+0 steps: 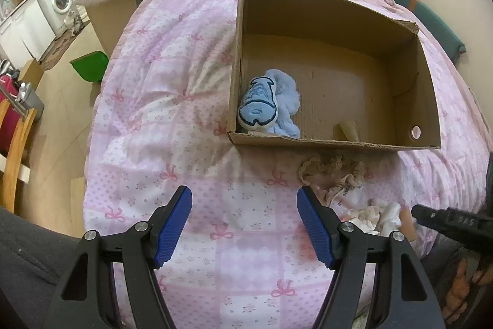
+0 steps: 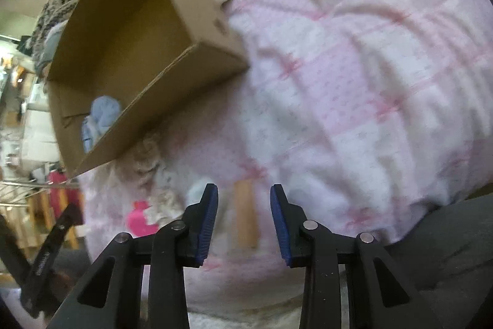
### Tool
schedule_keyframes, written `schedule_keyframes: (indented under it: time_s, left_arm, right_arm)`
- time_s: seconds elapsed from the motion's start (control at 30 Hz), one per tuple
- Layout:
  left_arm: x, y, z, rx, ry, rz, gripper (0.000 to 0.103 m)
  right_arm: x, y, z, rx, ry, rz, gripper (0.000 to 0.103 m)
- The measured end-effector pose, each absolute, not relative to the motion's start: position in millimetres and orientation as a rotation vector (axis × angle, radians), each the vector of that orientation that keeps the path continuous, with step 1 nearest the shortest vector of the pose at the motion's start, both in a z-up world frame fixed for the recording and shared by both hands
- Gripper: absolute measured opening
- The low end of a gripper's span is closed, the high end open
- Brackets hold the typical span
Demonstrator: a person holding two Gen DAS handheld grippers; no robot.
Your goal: Organize soft objects
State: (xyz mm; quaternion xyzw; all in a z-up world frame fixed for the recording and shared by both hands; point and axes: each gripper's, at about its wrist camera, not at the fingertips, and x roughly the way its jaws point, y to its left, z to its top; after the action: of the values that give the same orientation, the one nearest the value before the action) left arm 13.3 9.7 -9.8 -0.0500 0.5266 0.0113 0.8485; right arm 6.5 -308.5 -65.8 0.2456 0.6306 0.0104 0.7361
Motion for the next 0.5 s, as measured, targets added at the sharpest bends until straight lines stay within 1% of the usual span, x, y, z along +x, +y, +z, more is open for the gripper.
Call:
schedule_keyframes:
  time_s: [0.1, 0.23, 0.27, 0.3, 0.33, 0.5]
  left_arm:
    - [14.1, 8.0, -11.5, -0.107, 1.115, 0.020, 0.068]
    - [13.6, 5.6, -10.4, -0.101, 1.110, 0.012, 0.068]
    - [13.6, 5.4, -10.5, -0.099, 1.110, 0.012, 0.068]
    - [13.5, 5.6, -10.7, -0.100, 1.111, 0.013, 0.068]
    - [13.4, 5.7, -10.6, -0.102, 1.112, 0.013, 0.068]
    - [12.3, 6.1, -10.5, -0.100, 1.112, 0.020, 0.068]
  right_arm:
    - [8.7, -301.6, -78.7, 0.502, 1.455, 0.033, 0.037]
    - [13.4, -284.5, -78.7, 0.400, 1.469, 0.054, 0.036]
    - [13.4, -281.1, -79.8, 0.378, 1.472, 0.054, 0.031]
    - [14.0, -277.4, -79.9, 0.356, 1.478, 0.059, 0.012]
    - [14.2, -274.9, -80.1, 0.339, 1.485, 0.067, 0.007]
    - [9.5, -271.7, -67.7, 0.356, 1.419, 0.090, 0.006]
